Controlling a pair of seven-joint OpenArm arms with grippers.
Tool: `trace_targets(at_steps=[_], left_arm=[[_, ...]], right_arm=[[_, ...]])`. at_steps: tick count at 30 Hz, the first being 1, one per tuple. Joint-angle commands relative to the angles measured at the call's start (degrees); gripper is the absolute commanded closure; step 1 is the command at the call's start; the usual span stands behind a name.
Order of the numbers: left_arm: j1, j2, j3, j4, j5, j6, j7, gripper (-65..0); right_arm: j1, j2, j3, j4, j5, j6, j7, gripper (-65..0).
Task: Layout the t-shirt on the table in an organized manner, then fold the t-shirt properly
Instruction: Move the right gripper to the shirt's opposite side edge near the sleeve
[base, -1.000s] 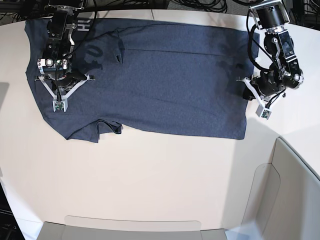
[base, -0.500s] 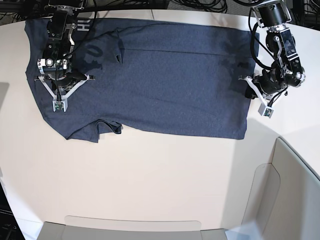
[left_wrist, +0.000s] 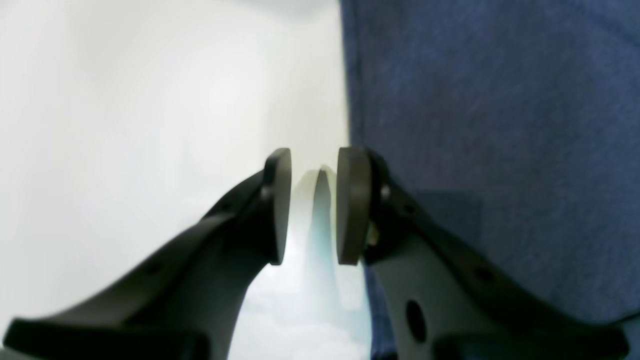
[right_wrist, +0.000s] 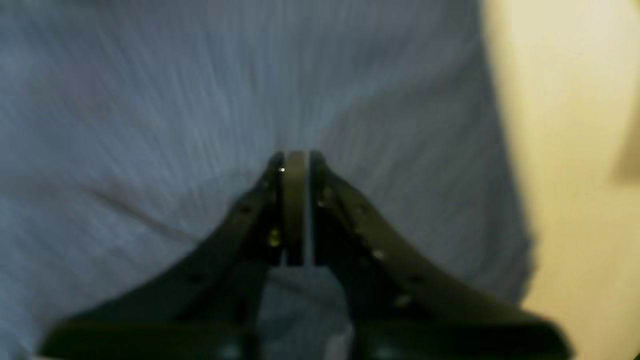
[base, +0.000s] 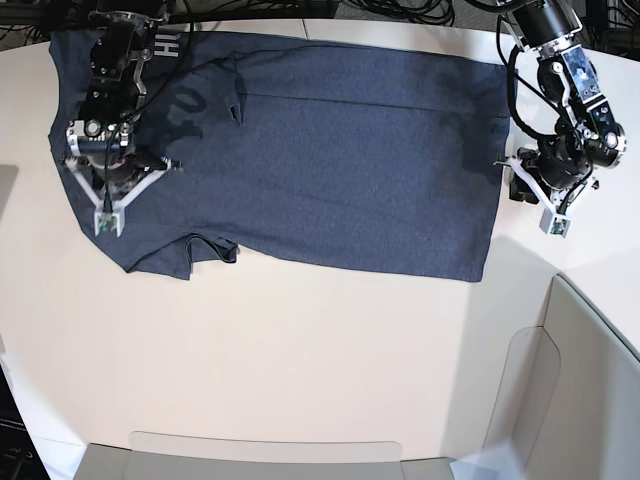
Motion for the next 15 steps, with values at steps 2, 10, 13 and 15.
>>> trace_targets(at_steps=[2, 10, 13, 15], left_arm=[[-2.1, -0.9, -0.3, 1.4, -0.8, -0.1, -1.4, -16.0], [-2.4, -0.9, -0.2, 1.0, -0.8, -0.1, -1.5, -16.0], [-2.4, -0.9, -0.2, 1.0, -0.8, -0.1, -1.5, -16.0], [-2.3, -0.9, -0.1, 0.9, -0.8, -0.1, -1.5, -16.0]], right_arm=[[1.8, 0.3, 0.1, 1.8, 0.0, -0.1, 0.2, -14.1], [7.1, 0.6, 4.3, 1.6, 0.2, 0.4, 0.3, -24.9], [9.3, 0.8, 12.0, 1.2, 4.8, 3.0, 0.2, -24.9], [10.5, 1.4, 17.7, -0.9, 9.3, 7.5, 0.0, -24.9]])
